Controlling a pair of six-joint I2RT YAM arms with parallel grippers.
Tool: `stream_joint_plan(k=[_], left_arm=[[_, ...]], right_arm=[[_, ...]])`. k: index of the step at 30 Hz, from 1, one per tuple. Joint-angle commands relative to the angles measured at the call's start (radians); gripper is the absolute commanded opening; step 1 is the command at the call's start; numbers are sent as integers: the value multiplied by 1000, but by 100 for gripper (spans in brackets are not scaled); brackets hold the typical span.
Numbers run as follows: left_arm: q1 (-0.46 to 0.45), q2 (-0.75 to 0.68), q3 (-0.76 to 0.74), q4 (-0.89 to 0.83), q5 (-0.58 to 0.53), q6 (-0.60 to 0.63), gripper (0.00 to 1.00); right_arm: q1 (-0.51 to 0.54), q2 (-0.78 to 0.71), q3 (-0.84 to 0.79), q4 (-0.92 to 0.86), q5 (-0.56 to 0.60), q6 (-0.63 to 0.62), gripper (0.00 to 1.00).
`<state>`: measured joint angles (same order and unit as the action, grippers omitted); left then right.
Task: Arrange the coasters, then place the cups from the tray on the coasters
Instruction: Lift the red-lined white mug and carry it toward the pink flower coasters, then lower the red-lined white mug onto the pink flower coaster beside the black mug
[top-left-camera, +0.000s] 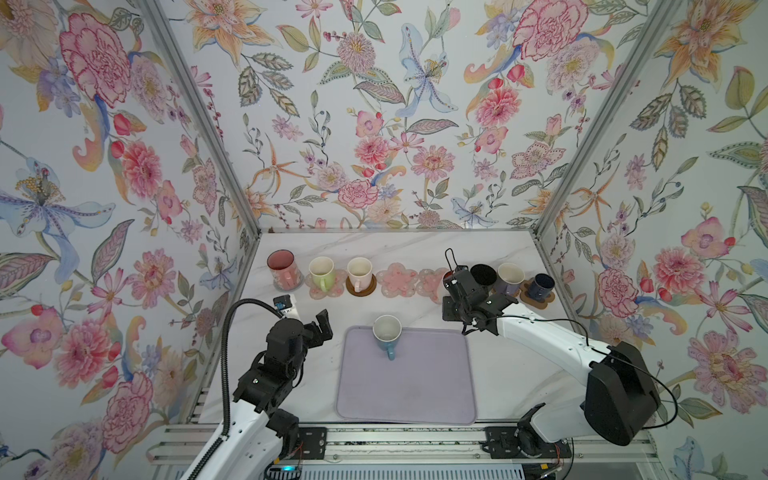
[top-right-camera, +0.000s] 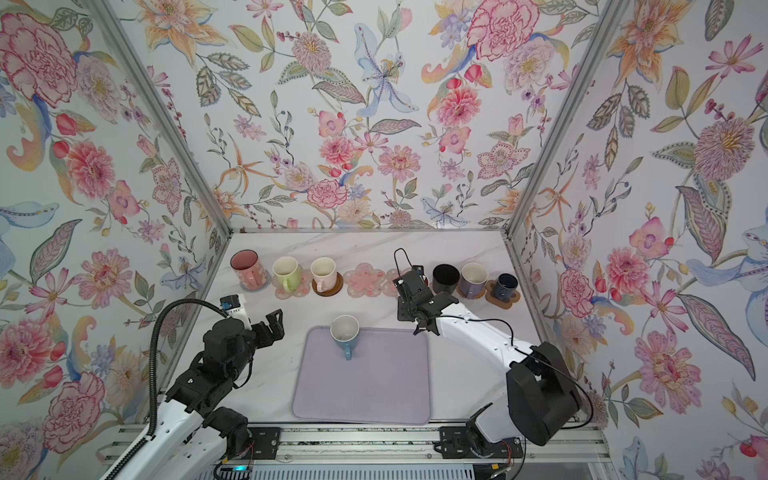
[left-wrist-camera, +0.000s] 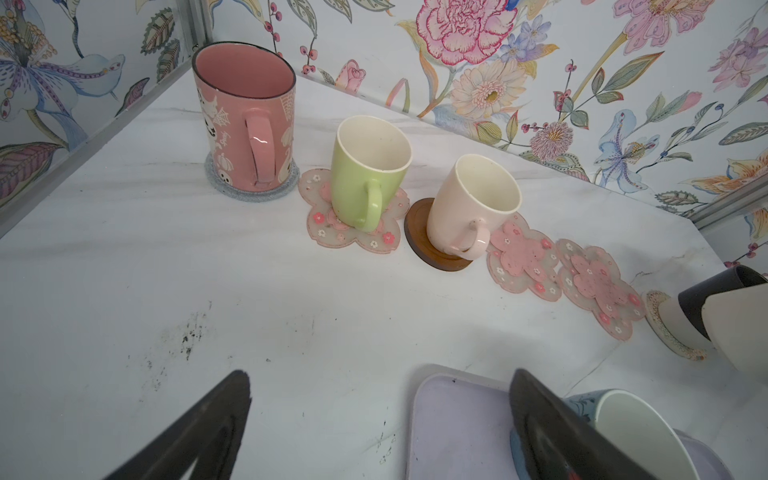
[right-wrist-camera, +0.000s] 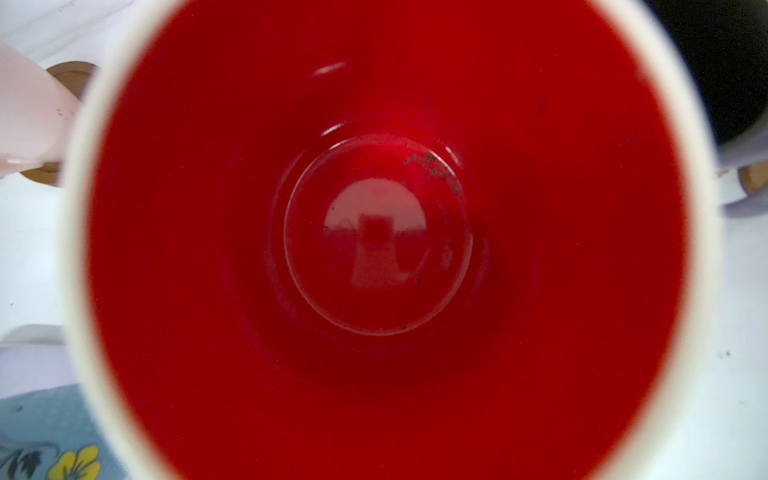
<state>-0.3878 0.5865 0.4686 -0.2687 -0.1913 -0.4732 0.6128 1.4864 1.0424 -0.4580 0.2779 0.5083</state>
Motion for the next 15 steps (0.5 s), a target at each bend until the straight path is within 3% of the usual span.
stream_joint_plan(k=[1, 15], left_arm=[[4, -13, -14, -16, -9, -16, 99], [4, -38, -24, -33, -4, -28, 99]], right_arm=[[-28, 55, 79, 95, -29, -69, 0], [-114, 294, 232, 133, -93, -115, 0]])
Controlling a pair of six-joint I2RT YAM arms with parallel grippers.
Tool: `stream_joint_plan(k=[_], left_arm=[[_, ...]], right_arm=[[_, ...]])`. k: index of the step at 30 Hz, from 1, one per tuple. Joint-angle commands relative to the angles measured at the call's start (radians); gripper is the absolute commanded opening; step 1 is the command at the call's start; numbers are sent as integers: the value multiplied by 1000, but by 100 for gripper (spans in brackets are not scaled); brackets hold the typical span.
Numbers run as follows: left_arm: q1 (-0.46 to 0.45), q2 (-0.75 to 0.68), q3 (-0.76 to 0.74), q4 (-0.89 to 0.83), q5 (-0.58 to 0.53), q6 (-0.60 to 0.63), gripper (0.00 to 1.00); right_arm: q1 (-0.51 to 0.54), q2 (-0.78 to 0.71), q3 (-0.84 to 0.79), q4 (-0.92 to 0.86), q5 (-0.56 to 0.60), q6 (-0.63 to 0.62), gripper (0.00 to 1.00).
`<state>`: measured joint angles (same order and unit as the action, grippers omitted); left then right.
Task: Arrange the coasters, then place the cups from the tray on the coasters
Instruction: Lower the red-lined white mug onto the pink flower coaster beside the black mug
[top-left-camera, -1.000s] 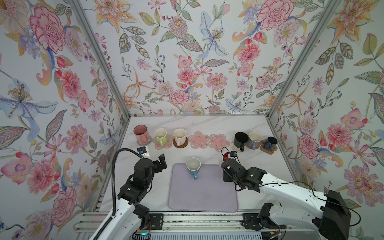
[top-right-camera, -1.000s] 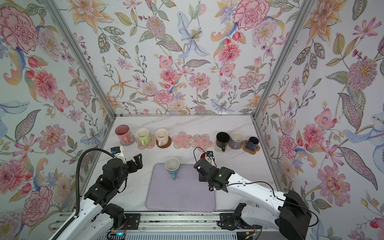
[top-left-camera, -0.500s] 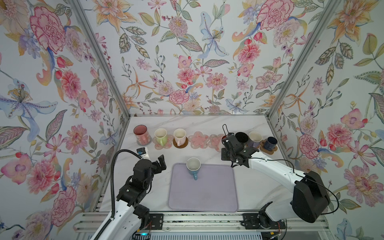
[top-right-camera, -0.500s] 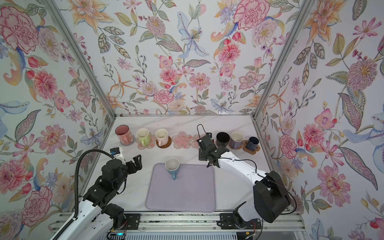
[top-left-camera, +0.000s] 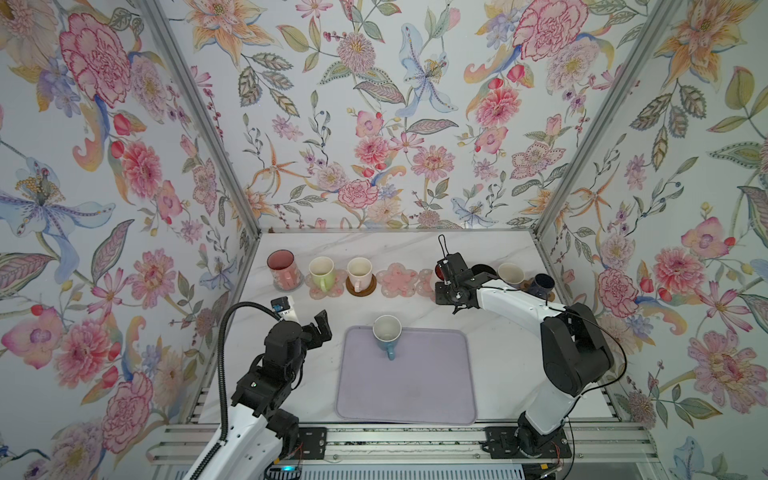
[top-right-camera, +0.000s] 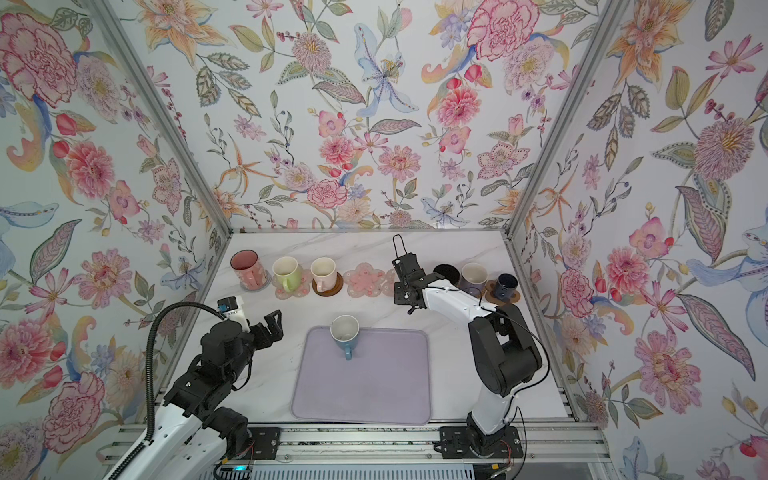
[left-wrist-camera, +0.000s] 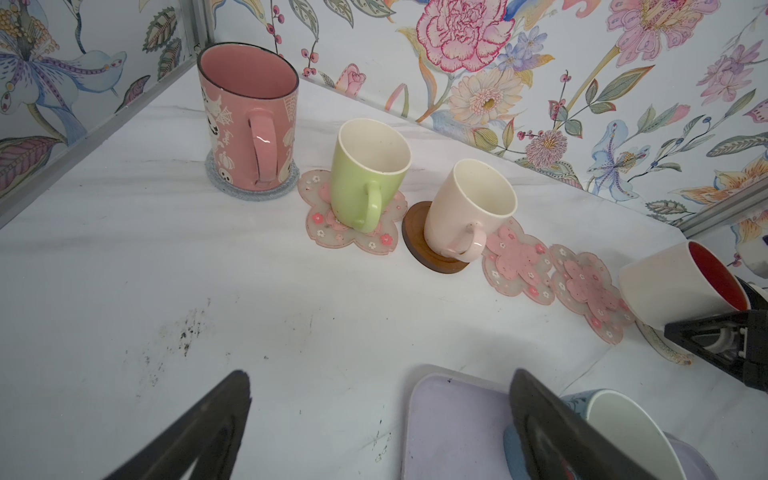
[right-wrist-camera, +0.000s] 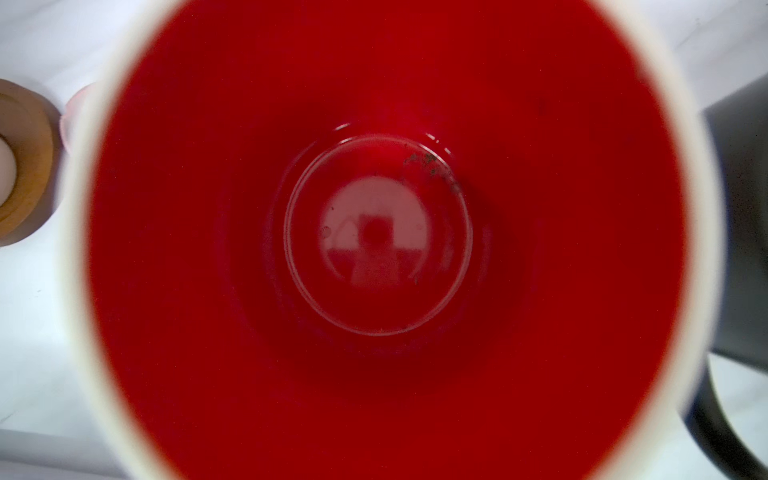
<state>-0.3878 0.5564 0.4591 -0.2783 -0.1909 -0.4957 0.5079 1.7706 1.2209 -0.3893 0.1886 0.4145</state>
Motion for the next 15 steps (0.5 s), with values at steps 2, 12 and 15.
stream_joint_plan(k=[2, 12, 15], left_arm=[[4, -9, -12, -26, -5, -6, 99], [3, -12, -12, -29, -8, -7, 99], [4, -10, -11, -29, -8, -7, 99]], right_arm=[[-14, 32, 64, 64, -12, -23, 0], [-26, 91, 98, 67, -20, -36, 0], [-30, 105, 107, 67, -24, -43, 0]])
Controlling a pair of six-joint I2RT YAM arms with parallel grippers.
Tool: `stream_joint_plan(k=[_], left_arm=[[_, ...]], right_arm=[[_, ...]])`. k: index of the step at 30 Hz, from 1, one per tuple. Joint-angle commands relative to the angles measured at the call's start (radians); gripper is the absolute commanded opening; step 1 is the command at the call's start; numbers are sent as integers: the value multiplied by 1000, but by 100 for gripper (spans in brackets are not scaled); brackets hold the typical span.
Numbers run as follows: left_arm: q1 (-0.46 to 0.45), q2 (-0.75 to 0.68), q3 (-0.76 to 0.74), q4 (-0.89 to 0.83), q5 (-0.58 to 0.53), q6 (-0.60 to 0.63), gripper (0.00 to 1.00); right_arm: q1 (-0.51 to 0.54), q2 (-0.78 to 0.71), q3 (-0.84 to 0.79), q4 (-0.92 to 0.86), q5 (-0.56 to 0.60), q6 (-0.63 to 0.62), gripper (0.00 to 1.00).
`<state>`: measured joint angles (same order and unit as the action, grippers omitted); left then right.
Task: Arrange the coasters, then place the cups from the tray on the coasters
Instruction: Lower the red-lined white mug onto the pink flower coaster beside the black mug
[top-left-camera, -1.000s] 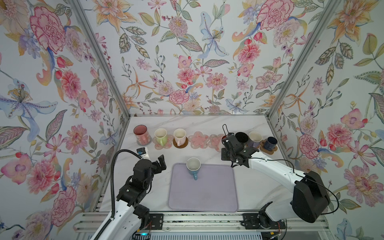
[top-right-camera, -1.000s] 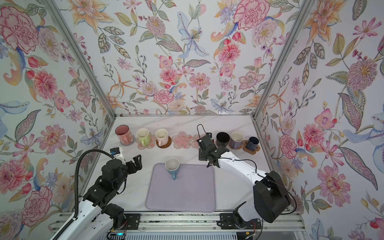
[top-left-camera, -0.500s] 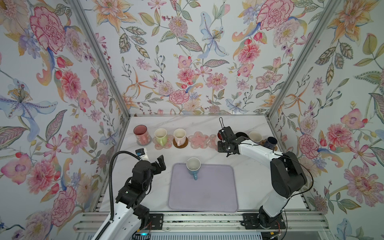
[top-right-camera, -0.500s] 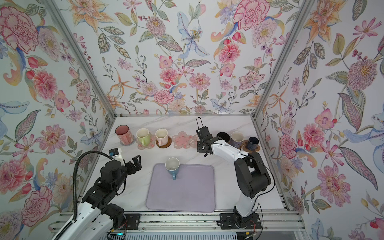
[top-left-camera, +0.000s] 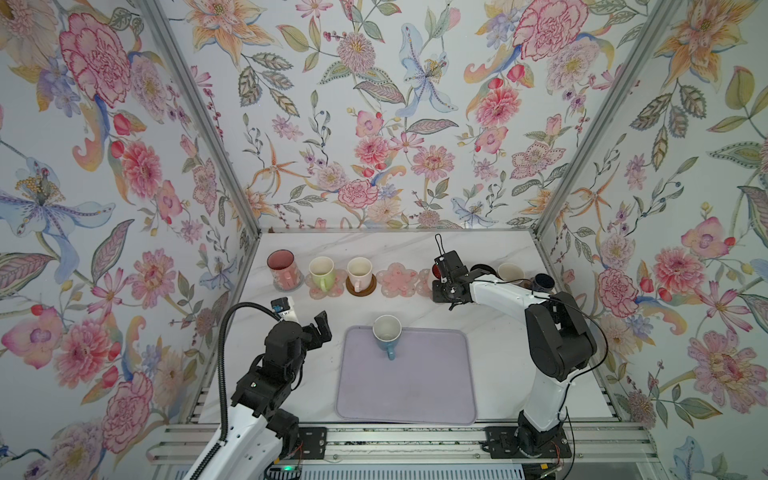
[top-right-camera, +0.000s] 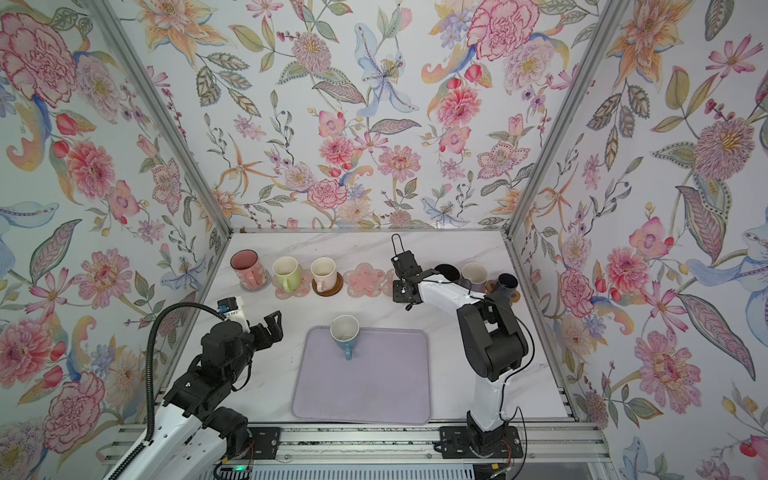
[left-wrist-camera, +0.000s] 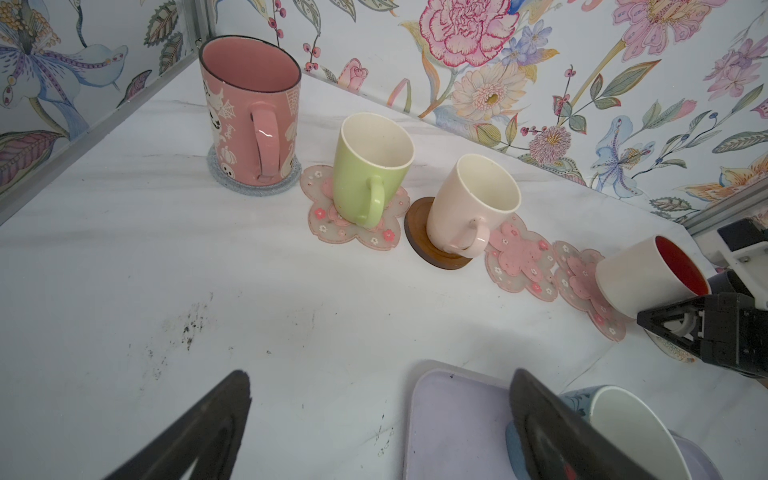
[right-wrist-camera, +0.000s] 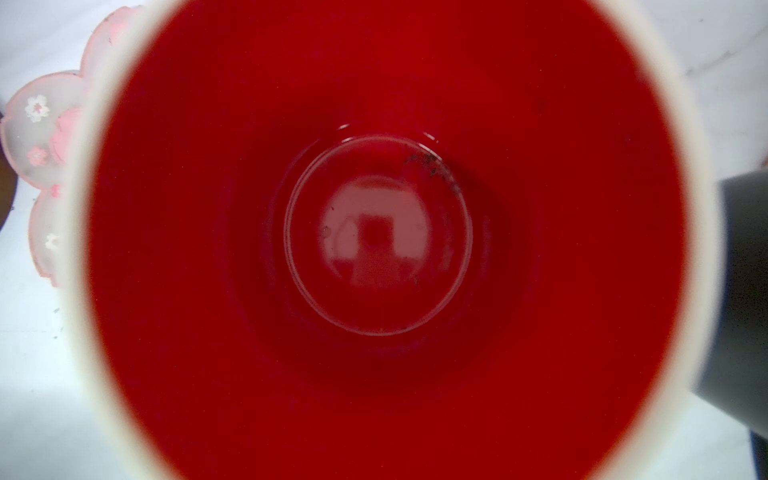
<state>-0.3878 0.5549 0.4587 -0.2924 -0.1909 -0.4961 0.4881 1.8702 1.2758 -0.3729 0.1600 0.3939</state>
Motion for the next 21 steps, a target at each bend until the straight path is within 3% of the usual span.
stream_joint_plan(k=[1, 21], left_arm=[[4, -8, -12, -16, -8, -7, 99], [4, -13, -11, -21, -10, -9, 99]], right_arm=[[-12, 10, 55, 50, 4, -22, 0], [-18, 80, 111, 51, -2, -38, 0]])
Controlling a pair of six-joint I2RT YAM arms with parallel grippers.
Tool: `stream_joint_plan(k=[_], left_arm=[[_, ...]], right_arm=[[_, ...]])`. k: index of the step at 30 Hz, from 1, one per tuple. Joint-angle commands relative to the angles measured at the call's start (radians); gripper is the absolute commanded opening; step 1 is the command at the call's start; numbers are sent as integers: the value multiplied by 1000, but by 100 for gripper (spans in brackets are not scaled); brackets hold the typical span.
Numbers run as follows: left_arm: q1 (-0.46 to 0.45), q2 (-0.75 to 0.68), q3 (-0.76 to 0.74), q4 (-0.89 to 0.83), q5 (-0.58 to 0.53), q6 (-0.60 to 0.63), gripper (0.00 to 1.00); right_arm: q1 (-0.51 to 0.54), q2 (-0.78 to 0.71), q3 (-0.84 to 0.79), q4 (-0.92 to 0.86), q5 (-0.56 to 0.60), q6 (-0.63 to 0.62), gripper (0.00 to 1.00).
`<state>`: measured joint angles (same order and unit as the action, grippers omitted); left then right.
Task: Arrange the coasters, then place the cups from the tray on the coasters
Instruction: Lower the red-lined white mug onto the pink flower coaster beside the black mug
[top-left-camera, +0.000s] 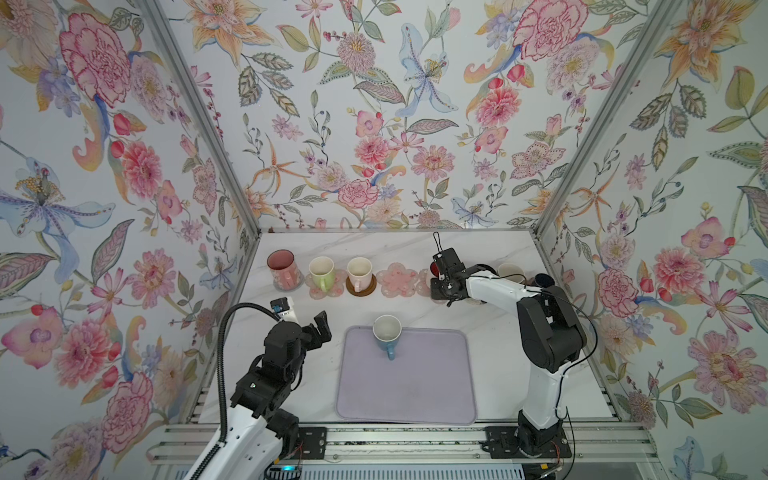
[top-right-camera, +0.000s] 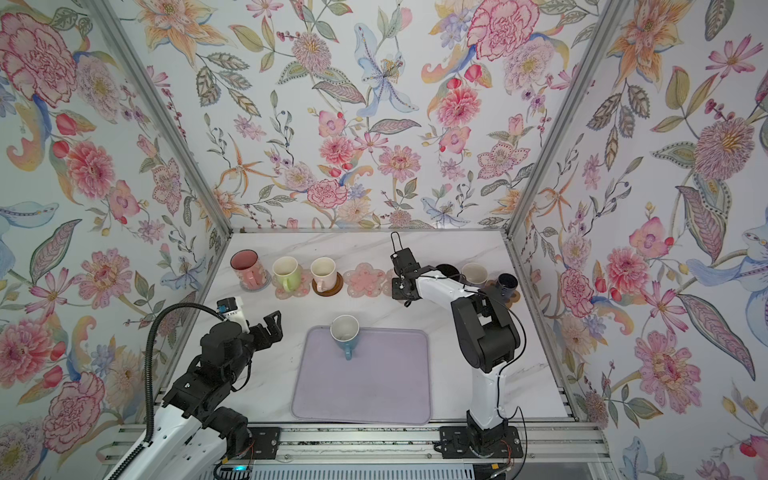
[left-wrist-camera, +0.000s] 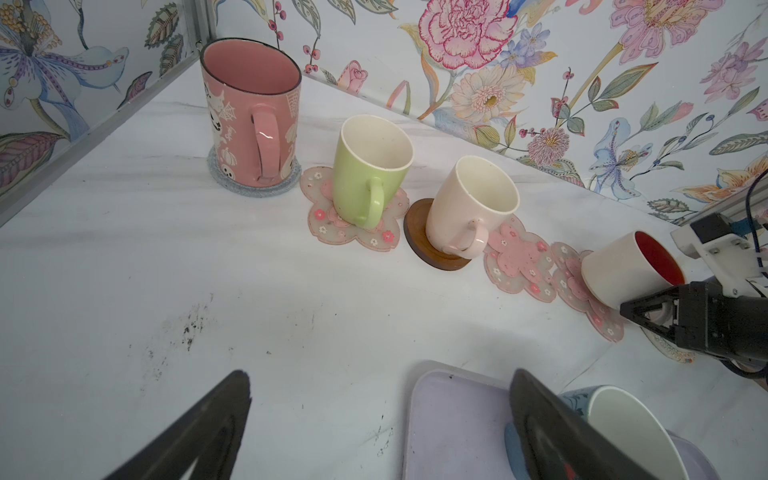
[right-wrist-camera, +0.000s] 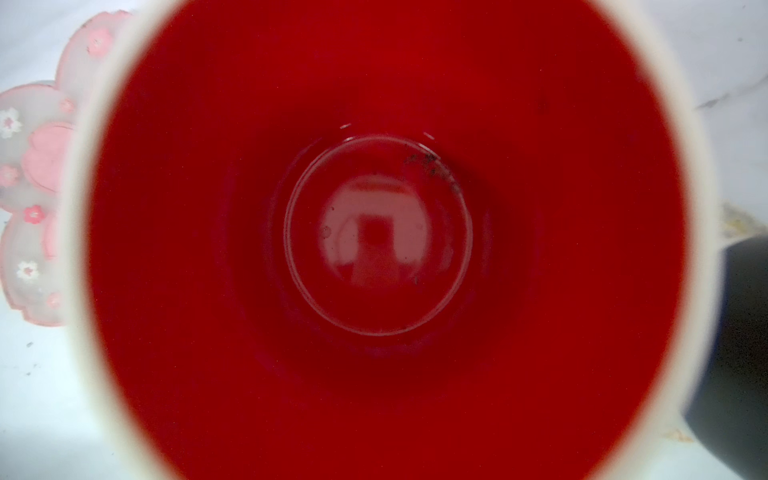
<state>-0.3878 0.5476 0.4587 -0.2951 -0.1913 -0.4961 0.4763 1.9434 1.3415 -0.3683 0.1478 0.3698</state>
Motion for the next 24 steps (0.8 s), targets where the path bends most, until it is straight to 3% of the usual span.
stream_joint_plan(k=[1, 24], left_arm=[[4, -5, -11, -18, -10, -9, 99], [4, -6, -8, -22, -11, -9, 99]], right_arm=[[-6, 10, 47, 48, 8, -14, 0], [-18, 56, 67, 46, 23, -25, 0]])
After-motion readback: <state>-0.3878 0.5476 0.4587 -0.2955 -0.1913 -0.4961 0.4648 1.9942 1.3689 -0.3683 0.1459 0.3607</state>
